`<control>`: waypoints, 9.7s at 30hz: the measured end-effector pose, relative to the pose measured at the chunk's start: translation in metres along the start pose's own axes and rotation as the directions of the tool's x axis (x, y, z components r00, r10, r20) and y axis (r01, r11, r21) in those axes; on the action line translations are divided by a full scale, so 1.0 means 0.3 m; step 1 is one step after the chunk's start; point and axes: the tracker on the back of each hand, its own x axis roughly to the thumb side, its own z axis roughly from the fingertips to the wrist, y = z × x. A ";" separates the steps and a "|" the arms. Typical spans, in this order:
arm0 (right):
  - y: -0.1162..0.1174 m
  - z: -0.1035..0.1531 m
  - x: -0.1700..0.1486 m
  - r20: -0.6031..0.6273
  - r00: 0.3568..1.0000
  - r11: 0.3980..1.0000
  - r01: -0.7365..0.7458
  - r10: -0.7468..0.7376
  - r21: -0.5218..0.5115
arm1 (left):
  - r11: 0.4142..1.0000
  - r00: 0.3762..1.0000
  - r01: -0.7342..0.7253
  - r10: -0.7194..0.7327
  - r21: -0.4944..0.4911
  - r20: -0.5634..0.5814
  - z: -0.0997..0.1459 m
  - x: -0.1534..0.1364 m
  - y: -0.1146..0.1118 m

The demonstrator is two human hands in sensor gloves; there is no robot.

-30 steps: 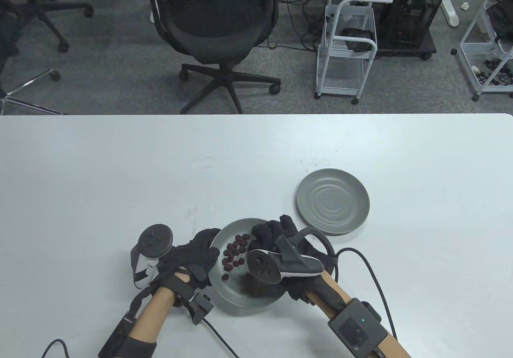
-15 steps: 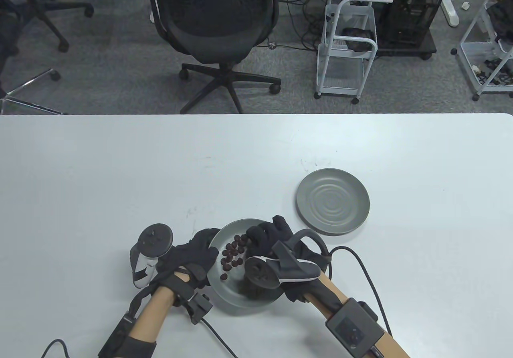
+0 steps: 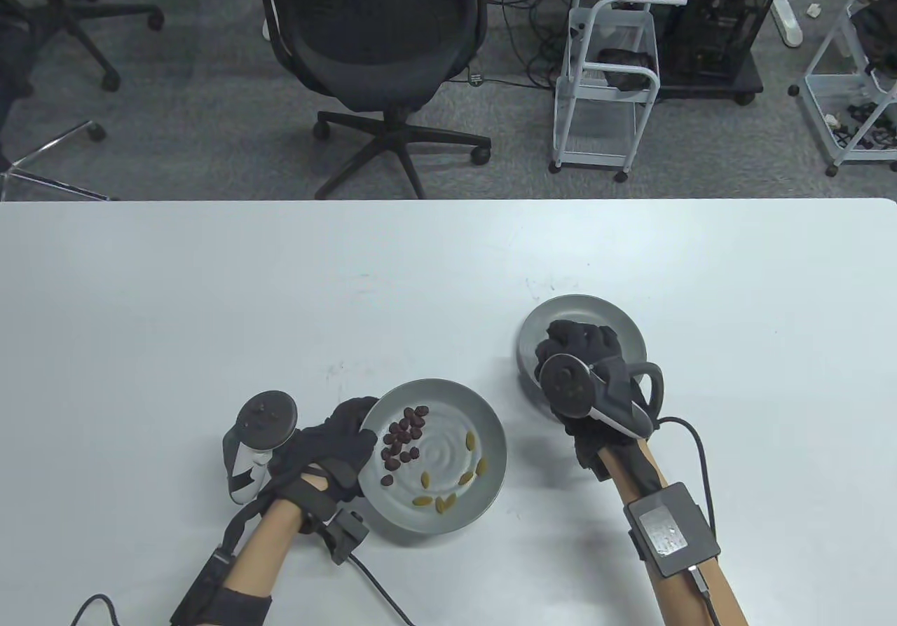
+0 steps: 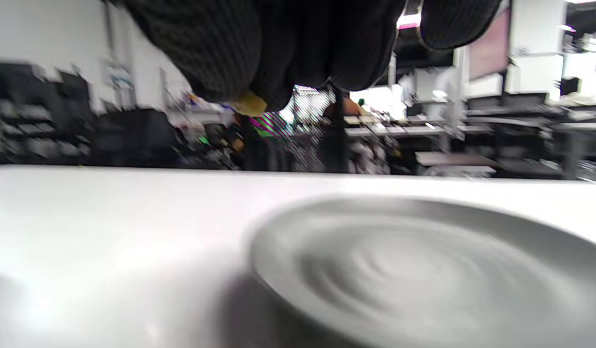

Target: Pick raisins with hand pinch into plate

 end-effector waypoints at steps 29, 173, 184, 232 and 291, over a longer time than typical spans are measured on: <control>-0.154 0.106 0.307 0.202 0.975 0.984 0.058 -0.092 0.169 | 1.000 1.000 0.006 -0.006 -0.010 -0.002 -0.004 -0.009 -0.010; -0.075 0.218 0.536 0.534 0.815 0.910 -0.372 0.227 0.182 | 0.998 0.999 -0.037 0.037 -0.049 0.009 -0.018 -0.032 -0.013; -0.087 0.219 0.532 0.563 0.811 0.953 -0.274 0.156 0.131 | 0.997 0.999 -0.051 0.052 -0.053 0.006 -0.018 -0.033 -0.012; 0.054 -0.016 0.011 0.050 0.993 0.994 -0.110 0.108 0.025 | 0.998 1.000 -0.009 0.008 -0.056 -0.006 -0.025 -0.039 -0.022; -0.062 0.201 0.506 0.537 0.833 0.934 -0.285 0.131 0.215 | 0.998 0.999 -0.028 0.029 -0.056 0.015 -0.017 -0.032 0.007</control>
